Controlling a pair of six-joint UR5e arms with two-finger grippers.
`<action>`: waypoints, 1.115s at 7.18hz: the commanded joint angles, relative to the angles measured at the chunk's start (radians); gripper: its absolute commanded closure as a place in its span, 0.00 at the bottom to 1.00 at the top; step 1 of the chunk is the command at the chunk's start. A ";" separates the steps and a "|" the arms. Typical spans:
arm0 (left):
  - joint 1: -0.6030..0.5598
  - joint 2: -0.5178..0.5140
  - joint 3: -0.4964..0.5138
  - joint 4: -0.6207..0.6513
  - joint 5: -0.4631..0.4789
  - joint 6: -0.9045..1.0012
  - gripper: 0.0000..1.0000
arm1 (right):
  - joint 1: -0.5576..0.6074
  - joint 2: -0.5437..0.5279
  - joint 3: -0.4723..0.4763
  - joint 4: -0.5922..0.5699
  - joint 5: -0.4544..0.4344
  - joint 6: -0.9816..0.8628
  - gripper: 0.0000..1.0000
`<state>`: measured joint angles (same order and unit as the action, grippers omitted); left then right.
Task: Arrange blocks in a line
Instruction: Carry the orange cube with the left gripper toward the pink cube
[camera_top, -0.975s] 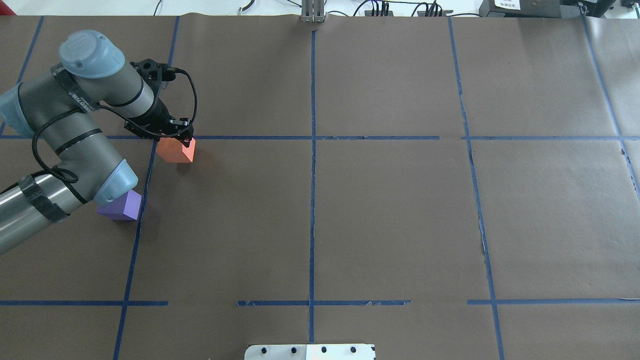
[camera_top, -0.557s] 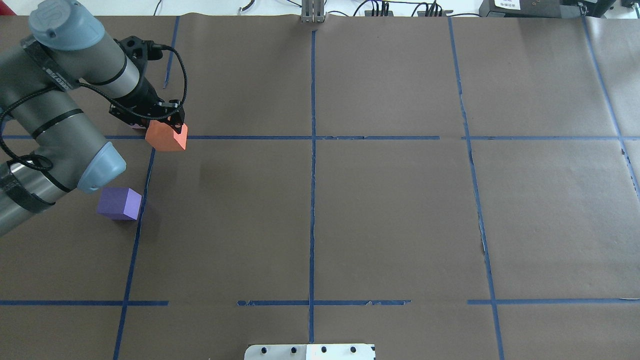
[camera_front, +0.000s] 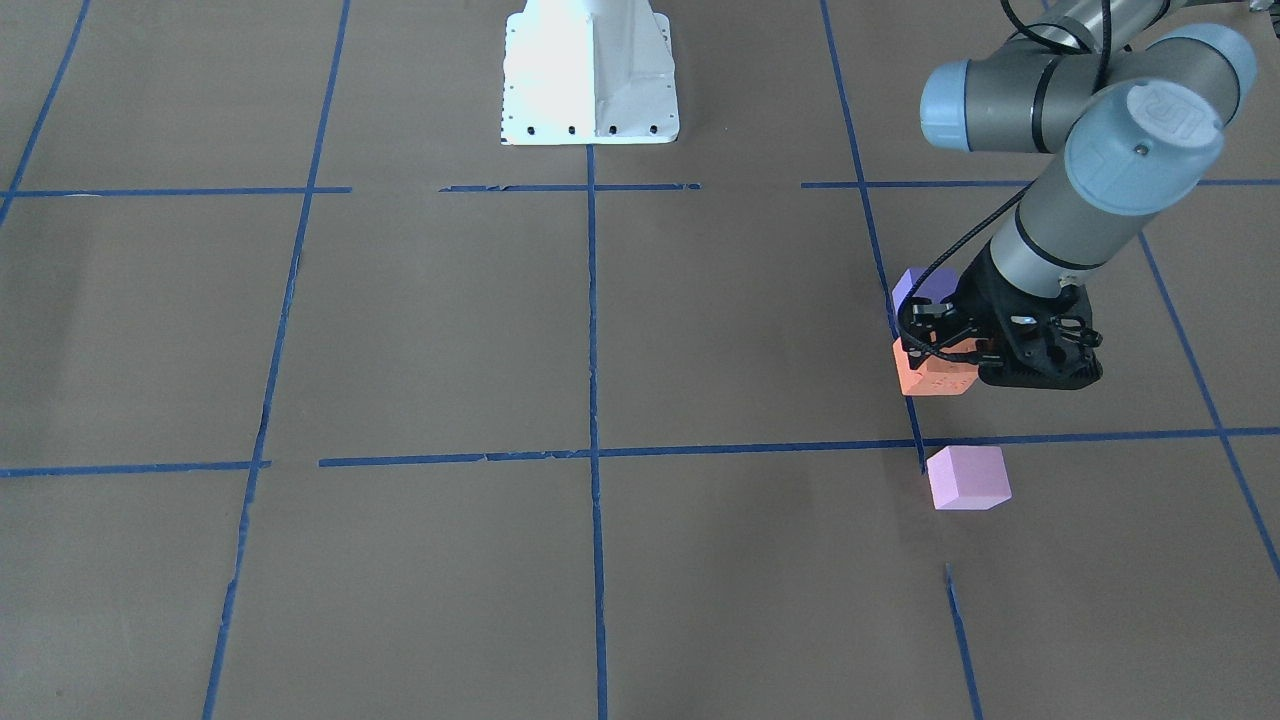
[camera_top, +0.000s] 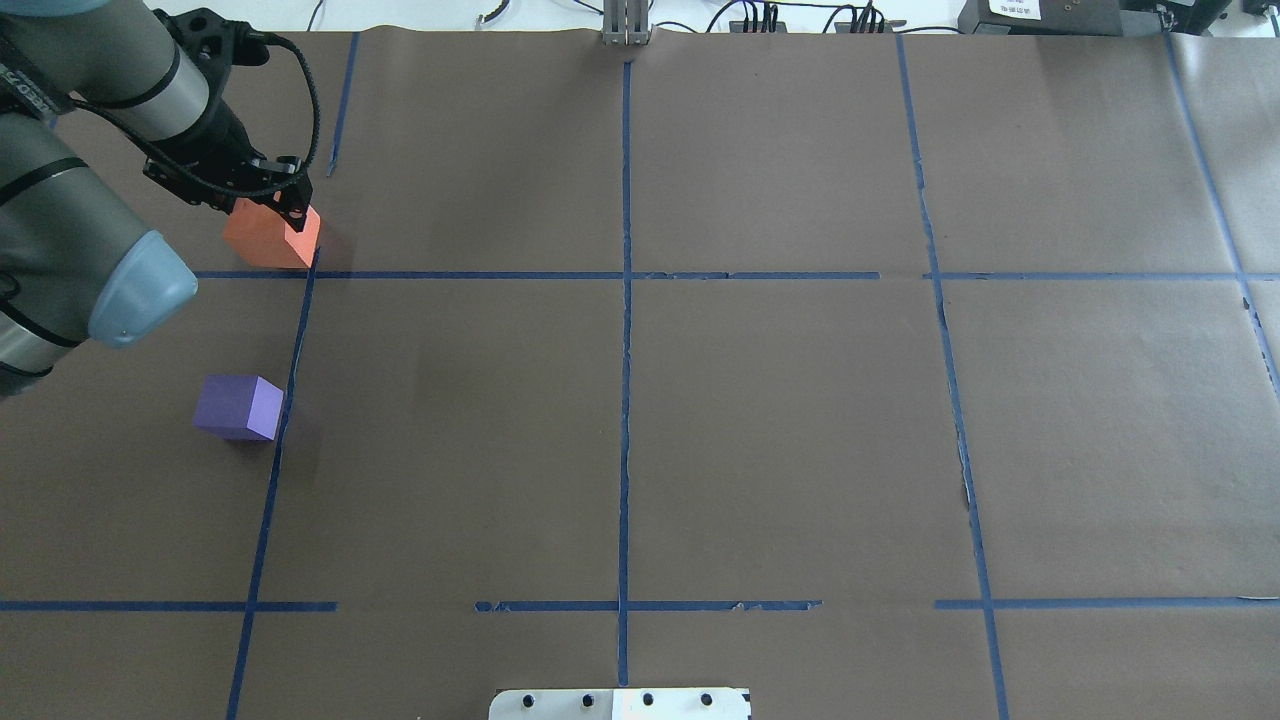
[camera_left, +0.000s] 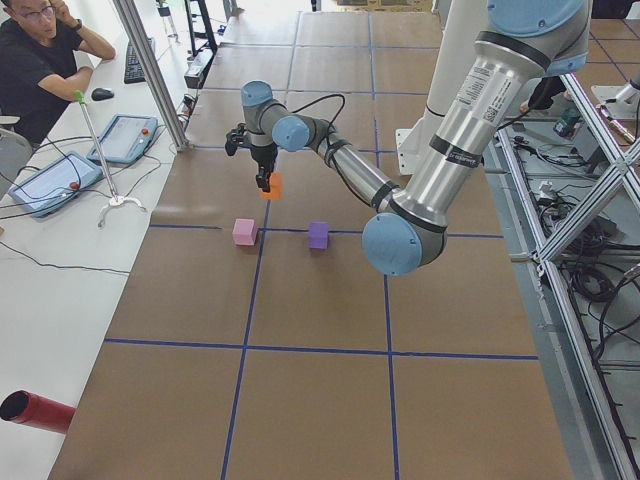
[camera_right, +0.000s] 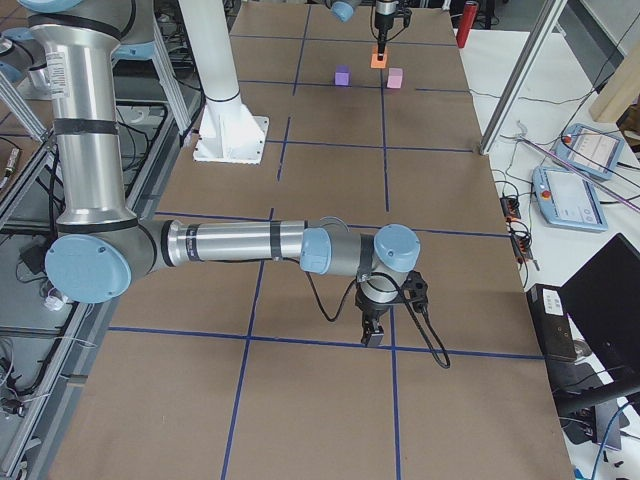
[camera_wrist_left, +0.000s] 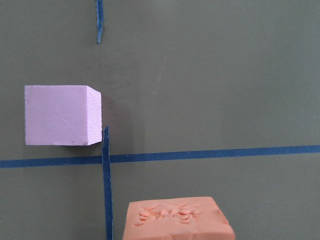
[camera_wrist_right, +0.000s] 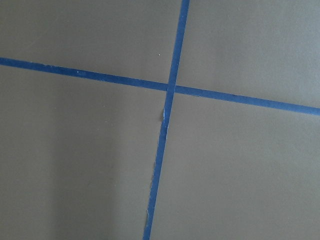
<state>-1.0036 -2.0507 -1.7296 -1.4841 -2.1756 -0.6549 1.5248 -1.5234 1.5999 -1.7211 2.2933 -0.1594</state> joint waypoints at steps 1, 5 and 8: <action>-0.066 0.029 0.014 0.012 0.000 0.153 0.80 | 0.000 0.000 0.000 0.000 0.000 0.001 0.00; -0.061 0.072 0.122 -0.105 -0.004 0.143 0.80 | 0.000 0.000 0.000 0.000 0.000 0.000 0.00; -0.055 0.092 0.197 -0.230 -0.007 0.057 0.80 | 0.000 0.000 0.000 0.000 0.000 0.000 0.00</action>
<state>-1.0629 -1.9743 -1.5573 -1.6522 -2.1820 -0.5477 1.5249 -1.5233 1.6000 -1.7211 2.2933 -0.1584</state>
